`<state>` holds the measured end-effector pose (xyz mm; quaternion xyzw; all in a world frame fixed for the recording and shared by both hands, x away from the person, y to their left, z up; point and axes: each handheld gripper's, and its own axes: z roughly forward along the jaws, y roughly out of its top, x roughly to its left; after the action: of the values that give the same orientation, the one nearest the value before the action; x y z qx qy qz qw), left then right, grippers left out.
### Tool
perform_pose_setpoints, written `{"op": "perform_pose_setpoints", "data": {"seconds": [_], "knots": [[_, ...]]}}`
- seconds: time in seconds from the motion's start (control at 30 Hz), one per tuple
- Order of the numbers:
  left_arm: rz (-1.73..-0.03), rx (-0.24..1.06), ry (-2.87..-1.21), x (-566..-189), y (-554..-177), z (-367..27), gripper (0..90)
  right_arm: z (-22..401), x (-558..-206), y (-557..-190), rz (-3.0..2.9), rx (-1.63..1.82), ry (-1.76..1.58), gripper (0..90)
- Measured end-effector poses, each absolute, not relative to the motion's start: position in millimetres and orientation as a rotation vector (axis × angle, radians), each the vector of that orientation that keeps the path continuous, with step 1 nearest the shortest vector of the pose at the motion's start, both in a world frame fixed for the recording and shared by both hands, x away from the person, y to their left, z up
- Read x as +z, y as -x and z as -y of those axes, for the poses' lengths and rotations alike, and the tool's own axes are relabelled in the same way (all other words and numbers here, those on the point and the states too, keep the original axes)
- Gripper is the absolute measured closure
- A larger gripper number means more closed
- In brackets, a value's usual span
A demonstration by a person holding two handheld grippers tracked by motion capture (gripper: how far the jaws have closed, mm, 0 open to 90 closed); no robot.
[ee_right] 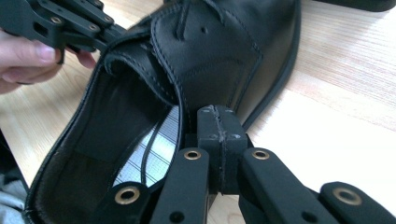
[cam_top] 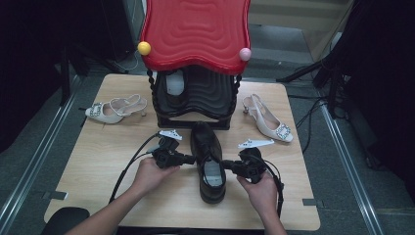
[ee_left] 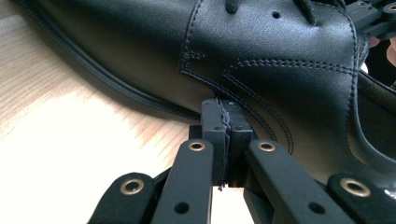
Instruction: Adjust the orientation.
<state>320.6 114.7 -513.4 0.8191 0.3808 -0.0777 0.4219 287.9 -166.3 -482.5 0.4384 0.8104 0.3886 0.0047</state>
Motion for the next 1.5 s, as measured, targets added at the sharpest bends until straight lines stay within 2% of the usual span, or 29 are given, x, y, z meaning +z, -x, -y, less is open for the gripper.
{"op": "perform_pose_setpoints", "data": {"seconds": [0.43, 0.57, 0.8, 1.03, 1.2, 1.33, 1.5], "knots": [[-0.961, -0.221, -2.032, -515, -327, -115, 90.0, 169, -483, -291, -2.540, 1.224, -1.414, 90.0], [-0.988, -0.200, -2.048, -512, -328, -118, 79.0, 171, -482, -292, -2.535, 1.222, -1.426, 90.0], [-0.984, -0.200, -2.016, -494, -332, -133, 64.8, 173, -470, -289, -2.515, 1.260, -1.402, 83.3], [-0.932, -0.180, -2.037, -473, -332, -140, 61.4, 175, -453, -288, -2.507, 1.301, -1.436, 77.3], [-0.891, -0.133, -2.083, -451, -337, -146, 64.3, 169, -443, -286, -2.526, 1.280, -1.491, 73.1], [-0.854, -0.118, -2.074, -429, -341, -151, 75.1, 160, -440, -282, -2.559, 1.258, -1.509, 70.6], [-0.826, -0.102, -2.054, -405, -346, -157, 79.9, 151, -434, -278, -2.581, 1.242, -1.512, 68.2]]}}
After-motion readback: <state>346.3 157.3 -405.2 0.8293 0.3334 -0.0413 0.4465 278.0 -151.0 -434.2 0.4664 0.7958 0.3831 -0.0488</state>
